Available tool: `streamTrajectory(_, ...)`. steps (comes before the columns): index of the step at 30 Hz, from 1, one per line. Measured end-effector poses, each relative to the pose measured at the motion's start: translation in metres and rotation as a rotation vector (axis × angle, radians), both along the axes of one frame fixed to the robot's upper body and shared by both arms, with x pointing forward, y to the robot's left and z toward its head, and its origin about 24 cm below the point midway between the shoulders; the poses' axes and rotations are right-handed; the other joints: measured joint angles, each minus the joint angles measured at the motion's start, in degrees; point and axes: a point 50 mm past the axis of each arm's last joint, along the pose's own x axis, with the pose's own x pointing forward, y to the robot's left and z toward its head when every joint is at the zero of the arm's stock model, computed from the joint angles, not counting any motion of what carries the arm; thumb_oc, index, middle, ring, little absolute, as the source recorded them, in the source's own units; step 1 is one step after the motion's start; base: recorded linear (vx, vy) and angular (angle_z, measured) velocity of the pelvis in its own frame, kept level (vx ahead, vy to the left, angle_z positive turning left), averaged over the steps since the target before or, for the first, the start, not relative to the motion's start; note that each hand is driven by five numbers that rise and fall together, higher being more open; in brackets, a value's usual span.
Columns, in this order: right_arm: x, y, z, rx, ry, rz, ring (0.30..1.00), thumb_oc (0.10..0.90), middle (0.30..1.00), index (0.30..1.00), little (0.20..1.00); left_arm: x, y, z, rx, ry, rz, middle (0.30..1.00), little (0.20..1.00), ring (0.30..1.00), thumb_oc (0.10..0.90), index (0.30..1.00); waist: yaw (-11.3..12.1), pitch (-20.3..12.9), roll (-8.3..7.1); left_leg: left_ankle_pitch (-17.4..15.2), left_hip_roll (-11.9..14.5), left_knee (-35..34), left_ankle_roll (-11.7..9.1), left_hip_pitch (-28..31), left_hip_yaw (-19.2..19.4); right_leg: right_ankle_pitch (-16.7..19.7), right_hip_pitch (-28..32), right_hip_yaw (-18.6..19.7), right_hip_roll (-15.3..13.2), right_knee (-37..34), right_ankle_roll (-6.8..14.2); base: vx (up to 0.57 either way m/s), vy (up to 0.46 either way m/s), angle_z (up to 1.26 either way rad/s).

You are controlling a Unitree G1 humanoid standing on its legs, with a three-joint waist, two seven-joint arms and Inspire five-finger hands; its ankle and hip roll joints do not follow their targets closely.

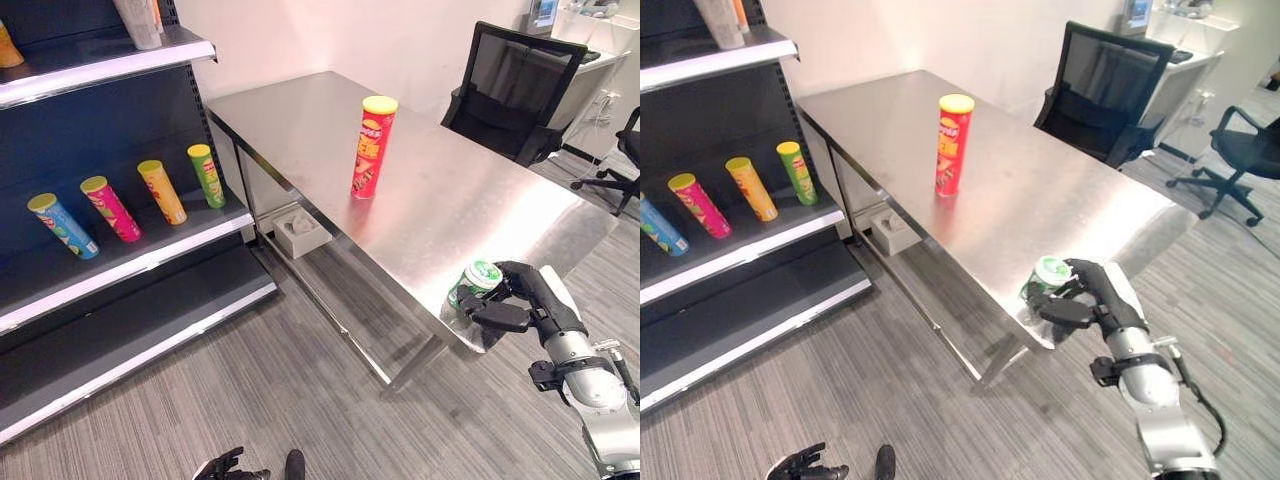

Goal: Put the goods on the table back onto the shelves and tidy them up.

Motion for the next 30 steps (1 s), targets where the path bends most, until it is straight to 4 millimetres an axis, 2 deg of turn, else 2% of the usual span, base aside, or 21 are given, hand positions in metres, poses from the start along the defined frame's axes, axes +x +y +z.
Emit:
streamTrajectory(7, 0.000, 0.000, 0.000, -0.032, 0.002, 0.003, 0.300, 0.400, 0.300, 0.300, 0.300, 0.000, 0.000, 0.000, 0.002, -0.001, 0.002, 0.900, 0.900, 0.900, 0.800, 0.900, -0.02, 0.04, -0.05, 0.12, 0.02, 0.00, -0.17, 0.07, -0.62, -0.01, 0.23, -0.63, 0.19, -0.01, 0.00, -0.01, -0.029, 0.04)
streamTrajectory(10, 0.000, -0.003, 0.009, -0.048, -0.032, -0.009, 0.300, 0.400, 0.300, 0.300, 0.300, 0.000, 0.000, 0.000, 0.003, -0.003, 0.002, 0.900, 0.900, 0.900, 0.800, 0.900, -0.05, 0.11, 0.05, 0.67, 0.04, 0.01, -0.70, -0.16, -1.04, -0.01, 0.11, -0.77, 0.34, -0.01, 0.00, -0.03, -0.051, 0.06)
streamTrajectory(13, 0.001, 0.002, 0.041, -0.100, -0.155, 0.017, 0.300, 0.400, 0.300, 0.300, 0.300, 0.001, 0.001, 0.001, 0.005, -0.005, 0.006, 0.900, 0.900, 0.900, 0.800, 0.900, -0.08, 0.24, 0.24, 0.44, 0.09, 0.00, -0.42, -0.29, -1.06, -0.23, 0.08, -0.88, 0.43, -0.04, -0.45, -0.03, -0.061, 0.02)
streamTrajectory(19, 0.012, 0.031, 0.102, -0.160, -0.420, 0.159, 0.300, 0.400, 0.300, 0.300, 0.300, 0.001, 0.002, 0.001, 0.008, -0.009, 0.005, 0.900, 0.900, 0.900, 0.800, 0.900, 0.39, 0.36, 0.15, 0.87, 0.39, 0.01, -1.04, -0.18, -1.27, -0.24, 0.36, -1.03, 0.91, -0.03, -0.45, -0.02, -0.065, 0.04)
streamTrajectory(21, 0.012, 0.034, 0.114, -0.205, -0.455, 0.190, 0.300, 0.400, 0.300, 0.300, 0.300, 0.004, 0.001, 0.003, 0.006, -0.025, 0.002, 0.900, 0.900, 0.900, 0.800, 0.900, 2.15, 0.47, -0.04, 0.94, 0.20, 0.03, -1.14, 0.15, -2.11, -0.28, 0.96, -1.70, 1.02, -0.03, -0.47, -0.04, -0.116, 0.24)
streamTrajectory(25, 0.015, 0.038, 0.123, -0.192, -0.486, 0.214, 0.300, 0.400, 0.300, 0.300, 0.300, 0.007, 0.002, 0.004, 0.000, -0.049, 0.019, 0.900, 0.900, 0.900, 0.800, 0.900, 3.76, 0.99, -0.43, 1.83, 0.03, 0.20, -1.89, -0.68, -4.74, -0.45, 1.03, -3.92, 1.91, -0.03, -0.70, -0.08, -0.121, 0.34)
streamTrajectory(26, 0.017, 0.040, 0.127, -0.183, -0.502, 0.225, 0.300, 0.400, 0.300, 0.300, 0.300, 0.009, 0.002, 0.005, 0.000, -0.058, 0.022, 0.900, 0.900, 0.900, 0.800, 0.900, 4.78, 1.62, -0.28, 2.11, 0.04, 0.35, -2.08, -0.79, -4.91, -0.54, 1.06, -4.02, 2.54, -0.01, -0.88, -0.20, -0.122, 0.41)
streamTrajectory(27, 0.021, 0.048, 0.138, -0.166, -0.546, 0.262, 0.300, 0.400, 0.300, 0.300, 0.300, 0.014, 0.003, 0.007, -0.004, -0.082, 0.039, 0.900, 0.900, 0.900, 0.800, 0.900, 4.94, 3.20, -0.14, 2.98, 0.00, 0.36, -3.05, -1.38, -6.23, -0.71, 0.89, -4.15, 3.23, -0.02, -1.79, -0.18, -0.061, 0.57)
streamTrajectory(28, 0.023, 0.052, 0.149, -0.165, -0.582, 0.295, 0.300, 0.400, 0.300, 0.300, 0.300, 0.018, 0.001, 0.008, -0.012, -0.098, 0.043, 0.900, 0.900, 0.900, 0.800, 0.900, 5.85, 4.56, 0.54, 3.57, -0.21, 1.57, -4.22, -3.58, -7.48, -0.57, 0.57, -6.16, 4.10, 0.01, -3.40, -0.16, -0.018, 0.83)
streamTrajectory(29, 0.022, 0.054, 0.156, -0.185, -0.598, 0.311, 0.300, 0.400, 0.300, 0.300, 0.300, 0.029, -0.001, 0.011, -0.016, -0.137, 0.034, 0.900, 0.900, 0.900, 0.800, 0.900, 5.81, 5.66, 0.39, 0.71, 0.12, 2.61, -5.14, -4.77, -5.97, -0.25, 0.12, -7.99, 3.47, -0.03, -4.58, -0.07, 0.076, 0.95)
streamTrajectory(30, 0.021, 0.055, 0.160, -0.207, -0.607, 0.325, 0.300, 0.400, 0.300, 0.300, 0.300, 0.037, 0.000, 0.014, -0.018, -0.157, 0.038, 0.900, 0.900, 0.900, 0.800, 0.900, 6.07, 7.06, -0.44, -1.99, 0.72, 4.52, -5.05, -5.83, -3.00, -0.09, -0.10, -10.48, 2.61, -0.04, -5.00, -0.02, 0.111, 0.80)
